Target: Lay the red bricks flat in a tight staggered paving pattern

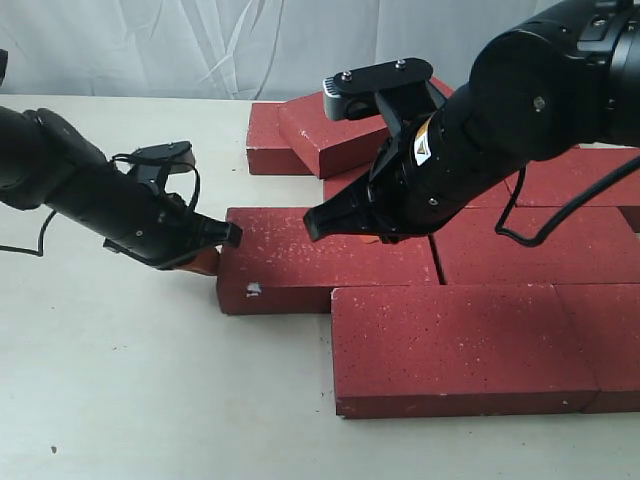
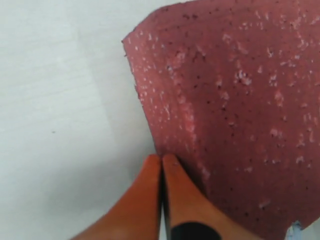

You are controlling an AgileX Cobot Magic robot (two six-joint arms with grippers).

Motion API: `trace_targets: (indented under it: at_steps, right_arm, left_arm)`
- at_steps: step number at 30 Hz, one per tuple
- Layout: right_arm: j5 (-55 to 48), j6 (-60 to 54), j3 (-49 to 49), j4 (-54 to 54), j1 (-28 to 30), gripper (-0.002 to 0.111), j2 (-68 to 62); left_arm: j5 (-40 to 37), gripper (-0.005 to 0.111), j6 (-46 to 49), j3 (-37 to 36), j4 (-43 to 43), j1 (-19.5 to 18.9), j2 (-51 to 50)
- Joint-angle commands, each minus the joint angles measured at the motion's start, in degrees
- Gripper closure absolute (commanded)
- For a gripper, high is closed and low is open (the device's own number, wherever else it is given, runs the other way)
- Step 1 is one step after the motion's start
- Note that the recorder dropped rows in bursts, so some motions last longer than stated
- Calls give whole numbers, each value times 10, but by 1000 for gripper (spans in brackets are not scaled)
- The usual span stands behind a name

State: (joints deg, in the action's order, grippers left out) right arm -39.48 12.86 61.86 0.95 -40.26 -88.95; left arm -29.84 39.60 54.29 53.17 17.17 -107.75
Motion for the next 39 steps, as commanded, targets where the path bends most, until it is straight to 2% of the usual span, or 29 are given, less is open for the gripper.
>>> trace_targets:
  at_steps: [1,9,13,21,27,32,39]
  right_arm:
    - [6,1,2,0,3,109,4]
    - [6,1,2,0,3,109,4]
    - [6,1,2,0,3,109,4]
    - [6,1,2,17,4,109,-19]
    - [12,1,2,5,53,109,-58]
    - [35,1,2,-5,98,109,-87]
    - [61,1,2,0,111,109,-151]
  left_arm:
    - [-13,107,4,-1,25,17,-19]
    - [-34,107,82,-1,82,18,-19]
    - [-34,107,84,-1,72,18,-19]
    - [-40,107,31,-1,23,-34,1]
    - [-56,107,12,-1,17,-74,23]
    - [-57,107,12,-1,25,-79,41]
    - [-64,107,12,-1,40,-79,64]
